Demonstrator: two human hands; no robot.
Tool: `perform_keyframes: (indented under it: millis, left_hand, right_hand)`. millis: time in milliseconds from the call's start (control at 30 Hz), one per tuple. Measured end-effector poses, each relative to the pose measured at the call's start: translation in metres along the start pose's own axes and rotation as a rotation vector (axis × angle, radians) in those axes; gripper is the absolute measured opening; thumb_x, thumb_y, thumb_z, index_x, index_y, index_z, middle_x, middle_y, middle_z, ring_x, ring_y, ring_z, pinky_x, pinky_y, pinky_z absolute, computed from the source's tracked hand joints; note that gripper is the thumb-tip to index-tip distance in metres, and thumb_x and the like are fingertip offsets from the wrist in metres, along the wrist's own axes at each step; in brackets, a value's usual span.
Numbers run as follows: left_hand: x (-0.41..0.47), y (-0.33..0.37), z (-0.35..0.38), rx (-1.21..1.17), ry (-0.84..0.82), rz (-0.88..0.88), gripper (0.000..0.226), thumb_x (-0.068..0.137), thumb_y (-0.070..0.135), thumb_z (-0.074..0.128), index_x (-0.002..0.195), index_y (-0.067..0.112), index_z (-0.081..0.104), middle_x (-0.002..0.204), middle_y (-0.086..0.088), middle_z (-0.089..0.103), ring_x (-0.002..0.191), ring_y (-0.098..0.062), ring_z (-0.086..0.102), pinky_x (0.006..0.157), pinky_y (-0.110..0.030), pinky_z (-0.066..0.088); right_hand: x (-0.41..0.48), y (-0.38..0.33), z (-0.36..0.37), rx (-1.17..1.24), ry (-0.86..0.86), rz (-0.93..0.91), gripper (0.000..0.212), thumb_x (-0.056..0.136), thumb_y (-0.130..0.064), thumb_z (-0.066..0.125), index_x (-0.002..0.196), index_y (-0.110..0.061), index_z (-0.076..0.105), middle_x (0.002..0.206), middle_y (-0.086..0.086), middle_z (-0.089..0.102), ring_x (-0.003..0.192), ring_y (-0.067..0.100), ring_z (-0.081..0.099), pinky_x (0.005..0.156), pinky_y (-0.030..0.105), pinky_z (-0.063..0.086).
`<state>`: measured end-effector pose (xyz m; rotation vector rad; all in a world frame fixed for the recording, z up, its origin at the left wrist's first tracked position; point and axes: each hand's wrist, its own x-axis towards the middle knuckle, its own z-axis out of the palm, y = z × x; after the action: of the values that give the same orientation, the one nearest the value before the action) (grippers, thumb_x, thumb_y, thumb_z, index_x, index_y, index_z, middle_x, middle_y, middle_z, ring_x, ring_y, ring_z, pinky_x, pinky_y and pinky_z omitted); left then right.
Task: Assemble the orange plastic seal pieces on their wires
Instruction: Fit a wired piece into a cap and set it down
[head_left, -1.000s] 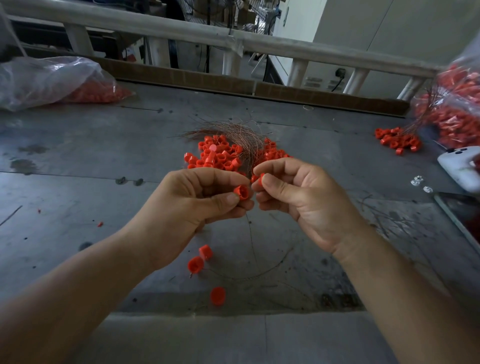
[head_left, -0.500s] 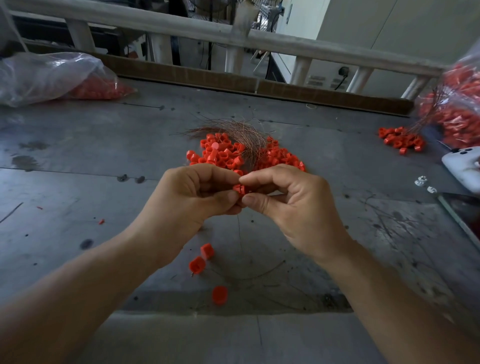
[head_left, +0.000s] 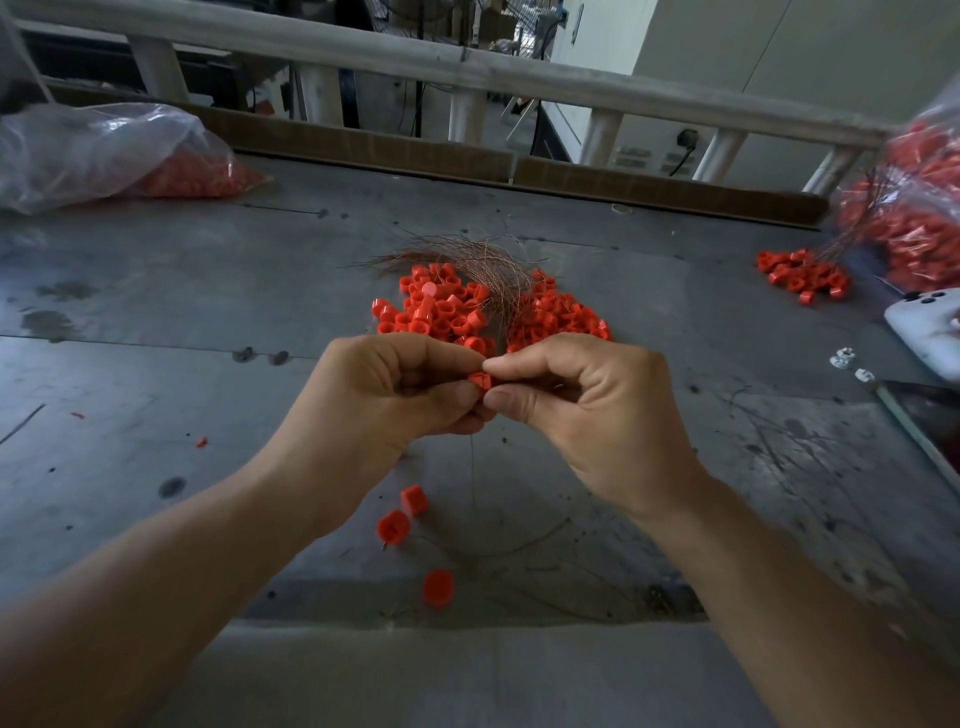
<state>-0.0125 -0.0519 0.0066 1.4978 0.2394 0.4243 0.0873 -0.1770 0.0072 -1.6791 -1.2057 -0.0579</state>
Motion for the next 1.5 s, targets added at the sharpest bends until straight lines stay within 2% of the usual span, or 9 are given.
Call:
perform_keyframes:
  millis: [167,467,667,800,933,1033,1133,1267,1500]
  left_hand:
    - [-0.0012,0.0012,-0.0015,0.033,-0.043,0.031,0.019,0.058,0.012,0.063,0.07,0.023,0.074,0.073,-0.004,0.073,0.067,-0.015,0.07,0.059,-0.014,0.052]
    - [0.0003,0.0027,-0.0046,0.069,-0.086,-0.007,0.024,0.057,0.009,0.063,0.081,0.008,0.068,0.071,-0.009,0.072,0.064,-0.015,0.07,0.059,-0.014,0.052]
    - [-0.0014,0.0031,-0.0004,0.047,-0.037,0.039,0.02,0.056,0.008,0.063,0.074,0.013,0.068,0.068,-0.006,0.072,0.062,-0.015,0.07,0.057,-0.014,0.052]
    - [-0.0018,0.0036,-0.0002,0.071,-0.031,0.049,0.019,0.056,0.009,0.064,0.074,0.013,0.068,0.069,-0.005,0.072,0.062,-0.015,0.07,0.057,-0.014,0.052]
    - [-0.002,0.0039,-0.0006,0.057,-0.03,0.036,0.019,0.056,0.009,0.064,0.074,0.013,0.069,0.069,-0.006,0.072,0.062,-0.015,0.07,0.056,-0.014,0.052]
    - [-0.0028,0.0044,-0.0006,-0.011,-0.052,0.0,0.017,0.055,0.011,0.065,0.069,0.015,0.074,0.071,-0.009,0.072,0.064,-0.018,0.07,0.057,-0.016,0.053]
    - [-0.0032,0.0043,-0.0001,-0.118,-0.067,-0.042,0.023,0.052,0.015,0.067,0.073,0.012,0.075,0.071,-0.011,0.072,0.065,-0.019,0.071,0.057,-0.017,0.053]
    - [-0.0032,0.0039,0.0003,-0.146,-0.056,-0.056,0.023,0.051,0.015,0.067,0.072,0.012,0.075,0.07,-0.011,0.072,0.066,-0.019,0.07,0.056,-0.017,0.053]
    - [-0.003,0.006,-0.0027,-0.104,-0.103,-0.049,0.022,0.055,0.017,0.065,0.074,0.019,0.076,0.072,-0.009,0.072,0.067,-0.017,0.071,0.057,-0.017,0.053]
  right_hand:
    - [0.0,-0.0001,-0.0019,-0.027,-0.013,-0.028,0.021,0.066,-0.005,0.075,0.087,-0.006,0.071,0.076,-0.007,0.064,0.075,0.008,0.064,0.068,0.018,0.052]
    - [0.0003,-0.0018,-0.0044,-0.075,-0.055,-0.083,0.02,0.065,-0.01,0.073,0.083,-0.002,0.072,0.077,0.005,0.069,0.075,0.011,0.064,0.067,0.02,0.053]
    - [-0.0016,-0.0029,-0.0056,-0.024,-0.028,-0.039,0.02,0.066,-0.006,0.075,0.085,-0.004,0.071,0.078,-0.004,0.065,0.077,0.008,0.064,0.069,0.015,0.052]
    - [-0.0002,-0.0015,-0.005,-0.064,-0.035,-0.082,0.019,0.066,-0.008,0.074,0.084,-0.002,0.071,0.078,-0.001,0.066,0.077,0.009,0.063,0.069,0.014,0.051]
    - [0.0004,-0.0016,-0.0054,-0.088,-0.043,-0.126,0.018,0.066,-0.009,0.073,0.082,-0.001,0.071,0.077,0.006,0.069,0.076,0.011,0.063,0.068,0.017,0.052]
    - [-0.001,-0.0026,-0.0058,-0.037,-0.037,-0.083,0.018,0.067,-0.009,0.074,0.083,-0.004,0.071,0.077,0.0,0.067,0.074,0.009,0.064,0.066,0.017,0.053]
    - [-0.0021,-0.0046,-0.0055,0.082,-0.001,-0.002,0.017,0.068,-0.013,0.072,0.084,-0.01,0.069,0.075,-0.005,0.065,0.071,0.008,0.066,0.064,0.023,0.055]
    - [-0.002,-0.0065,-0.0027,0.074,0.029,-0.03,0.017,0.067,-0.013,0.072,0.084,-0.01,0.069,0.074,-0.005,0.065,0.07,0.01,0.066,0.063,0.029,0.056]
    - [0.0001,-0.0062,-0.0035,0.085,0.01,-0.046,0.021,0.065,-0.014,0.073,0.084,-0.017,0.065,0.073,-0.008,0.063,0.07,0.007,0.064,0.063,0.019,0.053]
